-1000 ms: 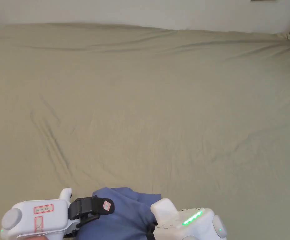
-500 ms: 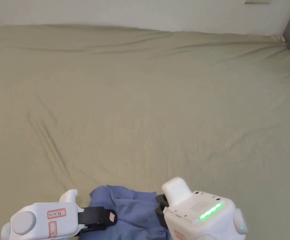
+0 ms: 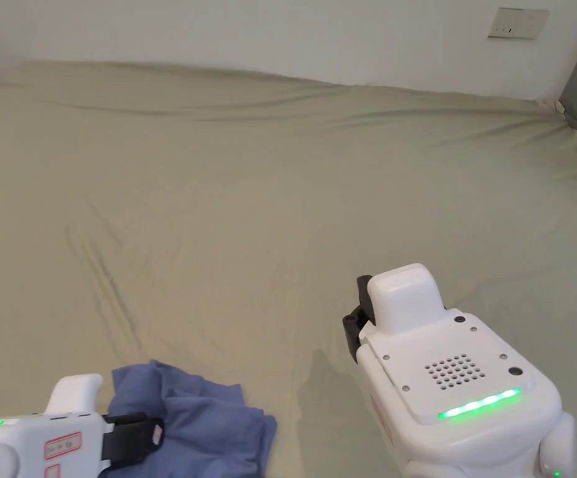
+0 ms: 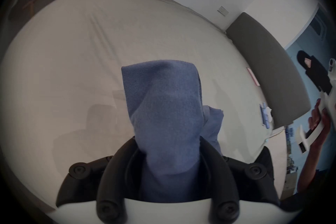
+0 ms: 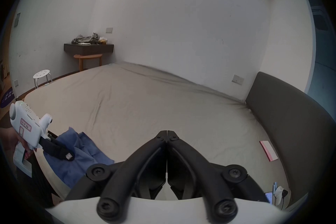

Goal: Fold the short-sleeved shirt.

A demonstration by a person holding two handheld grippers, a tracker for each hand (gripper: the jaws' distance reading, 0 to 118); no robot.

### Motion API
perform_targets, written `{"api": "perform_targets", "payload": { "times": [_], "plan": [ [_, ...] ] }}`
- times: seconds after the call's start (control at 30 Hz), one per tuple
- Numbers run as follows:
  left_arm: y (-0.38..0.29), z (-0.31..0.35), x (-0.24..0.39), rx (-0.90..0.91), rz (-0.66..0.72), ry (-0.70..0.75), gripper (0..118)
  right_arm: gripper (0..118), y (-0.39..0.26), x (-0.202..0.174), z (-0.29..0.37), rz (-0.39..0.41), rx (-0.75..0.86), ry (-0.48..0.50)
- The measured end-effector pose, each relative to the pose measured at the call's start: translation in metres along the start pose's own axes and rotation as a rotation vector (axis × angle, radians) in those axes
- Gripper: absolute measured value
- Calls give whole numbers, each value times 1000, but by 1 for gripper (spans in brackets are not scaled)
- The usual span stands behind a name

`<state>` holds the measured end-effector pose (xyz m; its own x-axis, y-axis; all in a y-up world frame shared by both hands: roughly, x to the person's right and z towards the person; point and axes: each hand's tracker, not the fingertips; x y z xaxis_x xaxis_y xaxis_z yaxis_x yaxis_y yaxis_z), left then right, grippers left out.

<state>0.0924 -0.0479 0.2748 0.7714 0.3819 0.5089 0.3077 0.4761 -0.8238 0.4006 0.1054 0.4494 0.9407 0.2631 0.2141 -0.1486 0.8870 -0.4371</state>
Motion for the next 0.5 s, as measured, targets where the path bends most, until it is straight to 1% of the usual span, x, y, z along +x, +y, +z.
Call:
{"api": "perform_targets", "payload": {
  "times": [0.03,0.13,0.2,0.27,0.33,0.43,0.5],
  "plan": [
    [-2,5,-7,5,2,26,33,2,1,-3,1,7,10,-3],
    [-7,22,-34,29,-55,161,33,2,2,-13,6,23,32,-16],
    [-8,33,-56,30,-61,242,33,2,5,-18,4,20,36,-14],
    [-8,45,-71,46,-39,261,33,2,7,-22,1,12,32,-5],
    [-7,54,-88,60,-31,327,33,2,9,-28,-4,9,30,-2],
    [-1,66,-114,57,-82,434,33,2,11,-37,-11,11,23,10],
    [4,74,-135,60,-88,476,33,2,12,-45,-17,21,14,18]
  ]
}}
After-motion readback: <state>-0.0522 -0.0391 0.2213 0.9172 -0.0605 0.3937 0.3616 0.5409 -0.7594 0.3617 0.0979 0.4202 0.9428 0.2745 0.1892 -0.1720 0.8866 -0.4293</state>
